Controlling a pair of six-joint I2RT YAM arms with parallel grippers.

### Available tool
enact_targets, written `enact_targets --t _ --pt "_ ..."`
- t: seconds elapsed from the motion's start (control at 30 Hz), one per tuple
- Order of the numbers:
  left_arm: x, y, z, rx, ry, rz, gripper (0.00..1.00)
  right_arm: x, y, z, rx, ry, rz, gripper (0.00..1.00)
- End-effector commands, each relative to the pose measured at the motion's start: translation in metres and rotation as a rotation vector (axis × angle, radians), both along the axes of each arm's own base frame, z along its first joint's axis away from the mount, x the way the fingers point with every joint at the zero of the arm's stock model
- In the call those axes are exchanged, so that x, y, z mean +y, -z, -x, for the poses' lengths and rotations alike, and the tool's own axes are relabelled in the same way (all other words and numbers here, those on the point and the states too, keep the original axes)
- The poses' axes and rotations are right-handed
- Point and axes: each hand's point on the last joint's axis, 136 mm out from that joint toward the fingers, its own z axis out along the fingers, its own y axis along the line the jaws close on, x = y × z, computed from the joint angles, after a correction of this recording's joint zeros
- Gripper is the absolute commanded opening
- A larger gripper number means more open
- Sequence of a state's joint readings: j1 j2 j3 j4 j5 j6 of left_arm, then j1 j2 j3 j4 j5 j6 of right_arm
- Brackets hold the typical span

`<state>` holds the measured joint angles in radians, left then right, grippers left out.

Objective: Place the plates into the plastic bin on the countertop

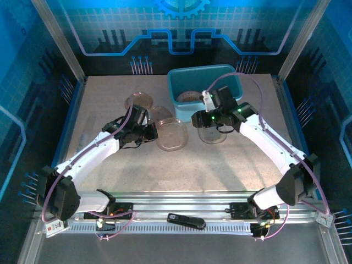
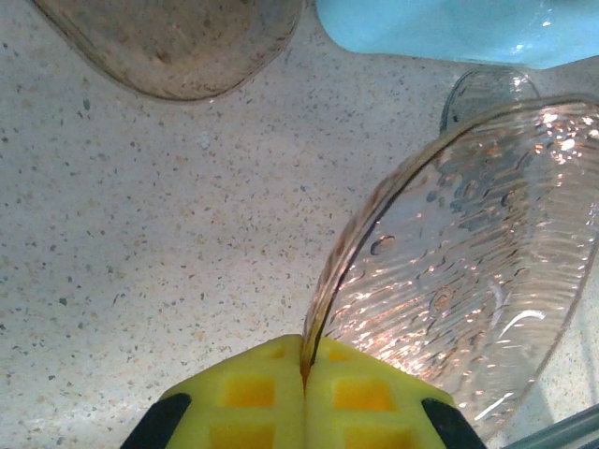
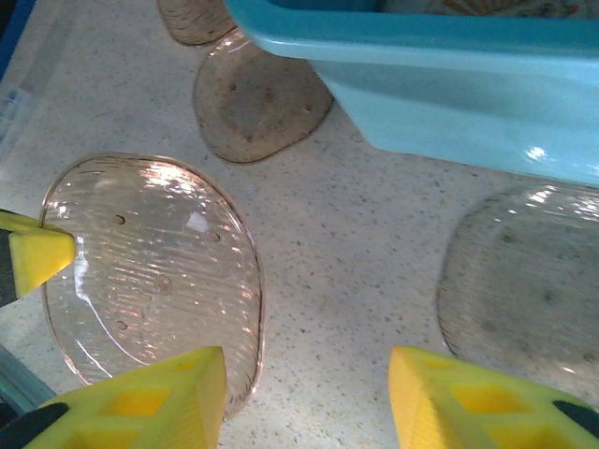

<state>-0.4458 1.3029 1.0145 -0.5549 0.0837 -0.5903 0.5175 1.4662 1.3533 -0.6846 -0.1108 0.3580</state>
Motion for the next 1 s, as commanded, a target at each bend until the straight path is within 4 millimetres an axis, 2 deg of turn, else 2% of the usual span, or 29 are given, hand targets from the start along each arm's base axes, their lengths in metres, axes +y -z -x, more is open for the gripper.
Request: enact_targets --t 0.0,0.3,0.67,0.97 --pt "0.003 -0.026 -0.003 -0.071 0.046 -0.032 0.00 0.015 -0.002 0.000 0.006 -0.048 -0.023 0.50" --pt "0.002 -0.046 -0.010 -0.123 0.068 -0.049 0.00 0.027 0.008 0.003 0.030 -0.075 -0.040 0.50" --pt "-0.005 -0.057 -0.019 -0.149 0.062 -0.034 0.00 0.030 0.019 0.005 0.055 -0.077 -0.065 0.48" --pt "-0.010 -0.068 -0.024 -0.189 0.043 -0.009 0.00 0.037 0.026 0.002 0.071 -0.070 -0.099 0.37"
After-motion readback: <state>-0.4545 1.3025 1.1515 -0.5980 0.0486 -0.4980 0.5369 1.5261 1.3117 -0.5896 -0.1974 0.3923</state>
